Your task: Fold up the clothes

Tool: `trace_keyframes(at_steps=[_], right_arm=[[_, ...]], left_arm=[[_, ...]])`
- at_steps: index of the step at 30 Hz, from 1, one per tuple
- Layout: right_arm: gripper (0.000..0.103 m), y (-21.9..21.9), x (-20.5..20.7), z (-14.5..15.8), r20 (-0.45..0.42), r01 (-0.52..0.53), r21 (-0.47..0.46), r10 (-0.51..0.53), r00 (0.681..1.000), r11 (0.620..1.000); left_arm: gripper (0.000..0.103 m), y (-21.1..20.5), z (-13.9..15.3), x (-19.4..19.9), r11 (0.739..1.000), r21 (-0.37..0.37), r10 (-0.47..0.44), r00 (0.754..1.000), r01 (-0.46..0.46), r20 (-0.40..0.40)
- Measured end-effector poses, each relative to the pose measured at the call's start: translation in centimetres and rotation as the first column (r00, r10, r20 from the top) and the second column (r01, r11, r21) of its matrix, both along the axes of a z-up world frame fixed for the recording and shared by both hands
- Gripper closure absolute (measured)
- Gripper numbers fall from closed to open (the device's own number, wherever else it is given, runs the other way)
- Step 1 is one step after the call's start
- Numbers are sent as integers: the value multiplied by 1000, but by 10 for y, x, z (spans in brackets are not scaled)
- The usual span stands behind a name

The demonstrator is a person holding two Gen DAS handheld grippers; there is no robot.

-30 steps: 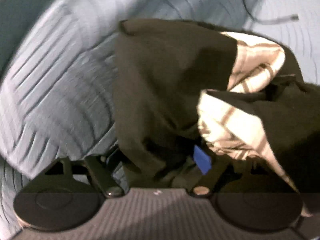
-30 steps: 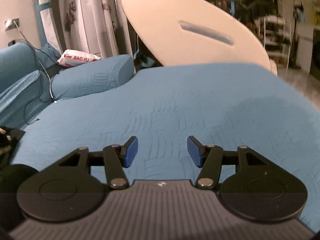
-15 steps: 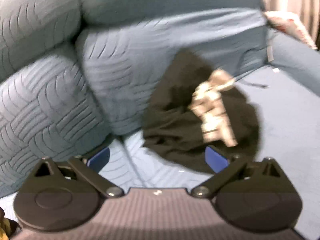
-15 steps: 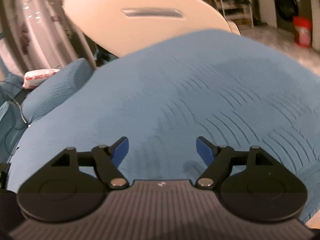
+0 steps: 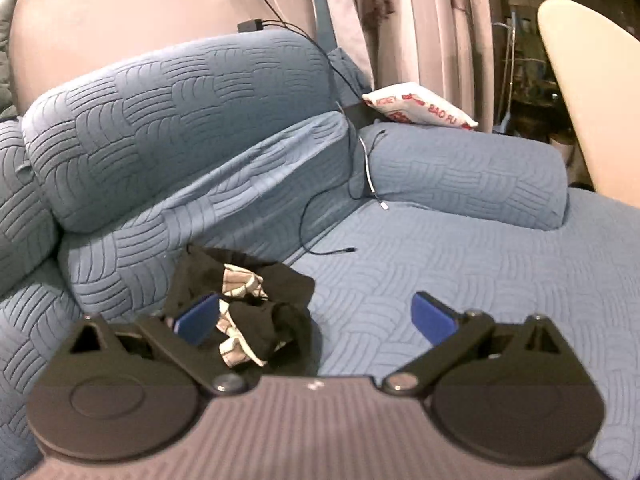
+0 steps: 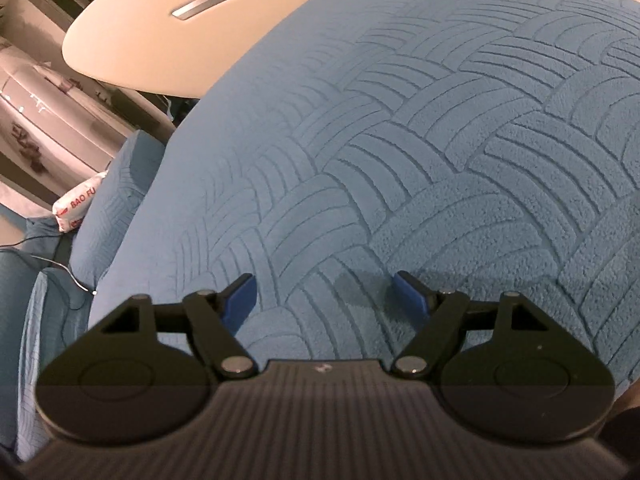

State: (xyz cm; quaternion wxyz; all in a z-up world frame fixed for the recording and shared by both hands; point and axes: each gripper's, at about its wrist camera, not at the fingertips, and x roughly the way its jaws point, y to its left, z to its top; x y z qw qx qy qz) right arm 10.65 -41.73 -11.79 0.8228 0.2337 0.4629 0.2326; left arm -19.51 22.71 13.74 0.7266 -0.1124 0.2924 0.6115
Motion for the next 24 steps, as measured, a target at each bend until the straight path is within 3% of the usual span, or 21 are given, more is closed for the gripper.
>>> trace_keyframes(at_steps=[5,13,24], right_arm=[[23,8,1,1,20,-17,-24,17,1000,1000],[23,15,3,1,50,-37,-74,41,998,997],[21,21,2,1,79,-59,-129,70,994,990]], left_arm=[[0,2,-26,19,998,-46,41,999,-40,9],[0,8,-56,16,989,-107,103,995,-102,-2],[0,22,-59,-19,983,-111,144,989,-145,-23]])
